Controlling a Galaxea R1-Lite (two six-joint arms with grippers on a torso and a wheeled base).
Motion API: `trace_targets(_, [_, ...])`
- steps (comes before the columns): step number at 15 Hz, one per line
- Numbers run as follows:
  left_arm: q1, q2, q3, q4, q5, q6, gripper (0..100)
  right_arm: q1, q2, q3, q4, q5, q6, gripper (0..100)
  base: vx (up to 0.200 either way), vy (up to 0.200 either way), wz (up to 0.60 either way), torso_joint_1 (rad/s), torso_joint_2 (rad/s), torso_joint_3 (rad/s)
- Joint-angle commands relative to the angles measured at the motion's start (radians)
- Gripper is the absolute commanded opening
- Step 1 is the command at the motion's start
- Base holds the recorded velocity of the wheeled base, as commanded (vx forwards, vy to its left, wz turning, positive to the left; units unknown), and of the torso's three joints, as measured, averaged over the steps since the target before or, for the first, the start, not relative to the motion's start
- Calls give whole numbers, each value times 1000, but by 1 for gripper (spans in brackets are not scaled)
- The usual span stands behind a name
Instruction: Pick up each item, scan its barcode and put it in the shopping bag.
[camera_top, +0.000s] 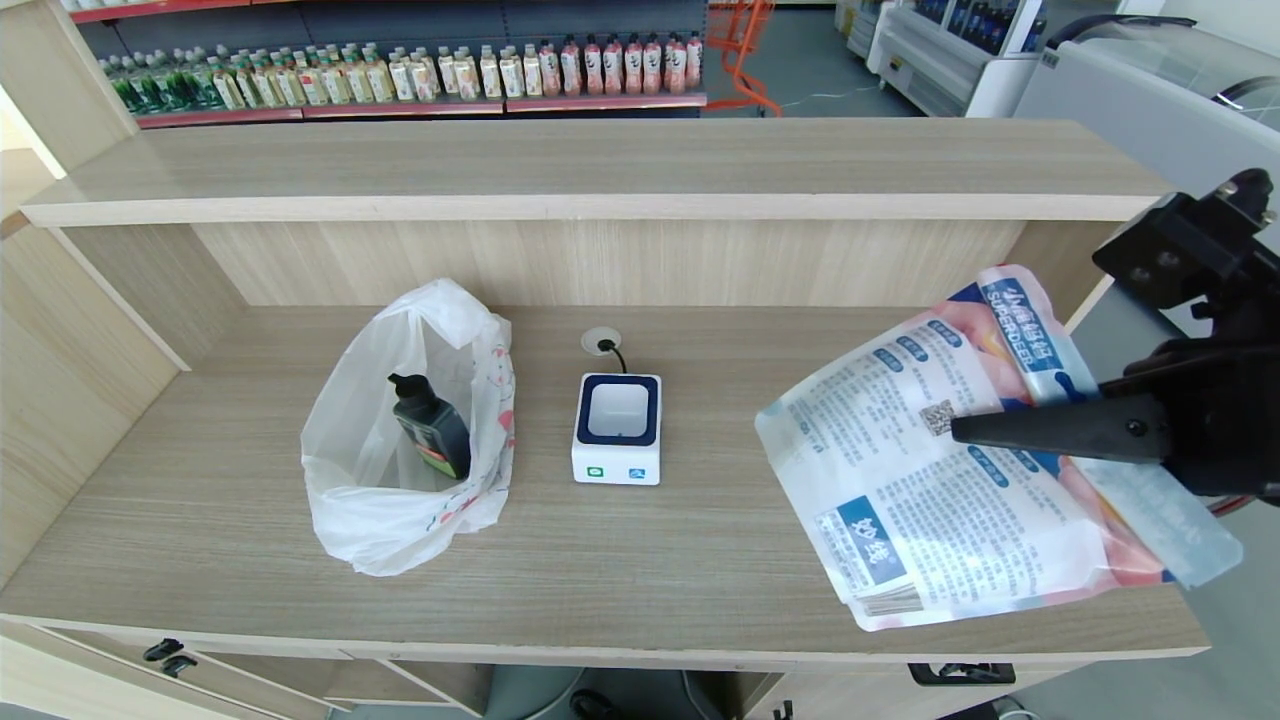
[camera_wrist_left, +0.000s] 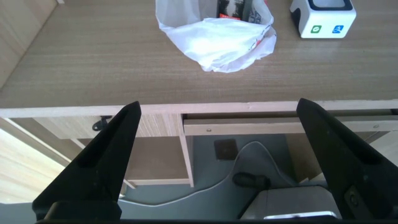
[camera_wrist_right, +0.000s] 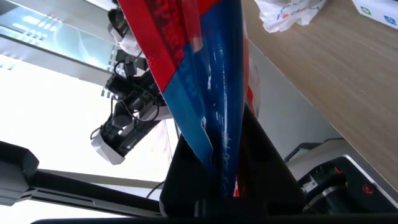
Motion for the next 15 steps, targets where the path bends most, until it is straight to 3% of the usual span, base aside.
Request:
trace_targets(1, [0,0,0,0,0,0,100,3,3,-2,-1,1,0,0,0,0,0,0,0,0])
trace_targets(4, [0,1,0,0,0,0,100,16,-6,13,1,-4,-4,0,0,0,0,0,0,0])
trace_targets(6, [0,0,0,0,0,0,100,14,5,4,-24,-96,-57,0,0,0,0,0,0,0])
trace_targets(9, [0,0,0,0,0,0,100,-32,39,16,-76,-340,-316,0,0,0,0,0,0,0])
trace_targets(11, [0,0,0,0,0,0,100,-75,-4,36,-80,-407,-428,0,0,0,0,0,0,0])
trace_targets(15, [0,0,0,0,0,0,100,-80,-141,148,-79,-524,-629,0,0,0,0,0,0,0])
